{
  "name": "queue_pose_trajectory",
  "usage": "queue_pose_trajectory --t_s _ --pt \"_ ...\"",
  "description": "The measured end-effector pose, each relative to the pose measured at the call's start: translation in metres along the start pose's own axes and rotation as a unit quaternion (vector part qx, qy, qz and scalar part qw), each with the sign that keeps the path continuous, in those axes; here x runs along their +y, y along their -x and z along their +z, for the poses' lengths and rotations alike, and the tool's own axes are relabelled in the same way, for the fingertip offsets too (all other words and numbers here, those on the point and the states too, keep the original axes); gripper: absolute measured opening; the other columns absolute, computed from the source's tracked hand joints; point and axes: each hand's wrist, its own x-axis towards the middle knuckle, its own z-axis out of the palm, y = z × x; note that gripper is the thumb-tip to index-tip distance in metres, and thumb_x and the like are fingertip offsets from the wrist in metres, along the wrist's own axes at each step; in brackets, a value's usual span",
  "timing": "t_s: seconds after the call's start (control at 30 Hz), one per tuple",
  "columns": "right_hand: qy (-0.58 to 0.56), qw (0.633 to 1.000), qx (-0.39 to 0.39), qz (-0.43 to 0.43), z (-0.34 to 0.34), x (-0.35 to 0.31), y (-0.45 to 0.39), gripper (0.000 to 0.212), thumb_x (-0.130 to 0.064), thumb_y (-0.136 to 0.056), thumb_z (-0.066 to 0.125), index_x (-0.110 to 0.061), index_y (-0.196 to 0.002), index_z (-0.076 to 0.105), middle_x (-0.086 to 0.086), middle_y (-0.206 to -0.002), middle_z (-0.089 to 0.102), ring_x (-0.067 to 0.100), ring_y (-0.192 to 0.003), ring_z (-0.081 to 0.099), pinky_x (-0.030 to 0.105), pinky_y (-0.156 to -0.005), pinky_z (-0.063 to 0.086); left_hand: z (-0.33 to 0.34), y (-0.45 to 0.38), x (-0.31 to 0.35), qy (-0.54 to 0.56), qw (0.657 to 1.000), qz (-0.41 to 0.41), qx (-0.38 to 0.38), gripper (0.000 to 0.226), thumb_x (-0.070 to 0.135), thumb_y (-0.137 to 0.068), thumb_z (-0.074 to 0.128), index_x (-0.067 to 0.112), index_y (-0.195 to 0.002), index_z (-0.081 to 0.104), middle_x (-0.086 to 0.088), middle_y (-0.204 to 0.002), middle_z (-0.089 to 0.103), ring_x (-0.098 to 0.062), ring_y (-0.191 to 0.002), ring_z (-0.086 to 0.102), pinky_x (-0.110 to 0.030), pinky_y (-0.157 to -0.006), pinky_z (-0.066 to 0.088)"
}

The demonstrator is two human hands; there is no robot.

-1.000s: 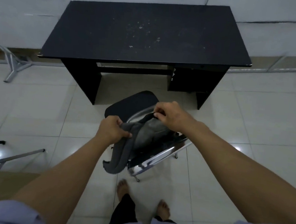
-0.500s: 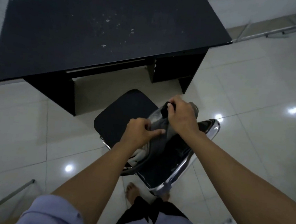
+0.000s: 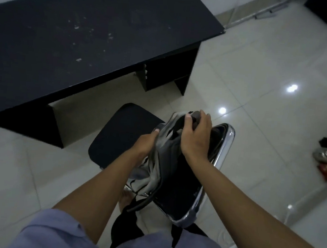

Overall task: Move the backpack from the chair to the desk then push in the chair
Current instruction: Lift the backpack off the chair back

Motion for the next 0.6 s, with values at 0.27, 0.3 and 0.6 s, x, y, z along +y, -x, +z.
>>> queue_pose_trajectory --t_s 0.27,0.3,0.6 --pt "0.071 0.991 -0.015 0.110 0.057 0.008 0.013 0.107 -0.067 -0.080 0.070 -0.048 -0.157 -0.002 -0.002 -0.170 -0.016 0.025 -0.157 -0.008 0.051 -0.121 0.017 -0.018 -0.026 -0.023 0.004 0.977 -0.080 -0.198 0.041 0.056 -0.096 0.051 0.025 -0.106 0.076 0.003 -0.106 0.077 -0.018 -0.102 0.065 -0.039 -0.094 0.050" --pt "0.082 0.991 -0.011 0.110 0.065 0.010 0.013 0.107 -0.064 -0.080 0.072 -0.050 -0.156 -0.003 -0.002 -0.170 -0.016 0.026 -0.156 -0.009 0.051 -0.121 0.019 -0.025 -0.033 -0.027 -0.012 0.982 -0.068 -0.175 0.036 0.052 -0.098 0.050 0.027 -0.101 0.076 0.003 -0.113 0.076 -0.017 -0.107 0.064 -0.040 -0.098 0.049" --pt "0.164 0.982 0.028 0.091 0.101 0.040 0.011 0.106 -0.042 -0.086 0.077 -0.047 -0.158 0.000 -0.002 -0.171 -0.011 0.023 -0.157 -0.004 0.046 -0.119 0.023 -0.065 -0.130 -0.067 -0.145 0.989 -0.004 -0.038 0.046 0.059 -0.094 0.052 0.023 -0.110 0.076 -0.005 -0.119 0.072 -0.025 -0.108 0.066 -0.040 -0.102 0.052"
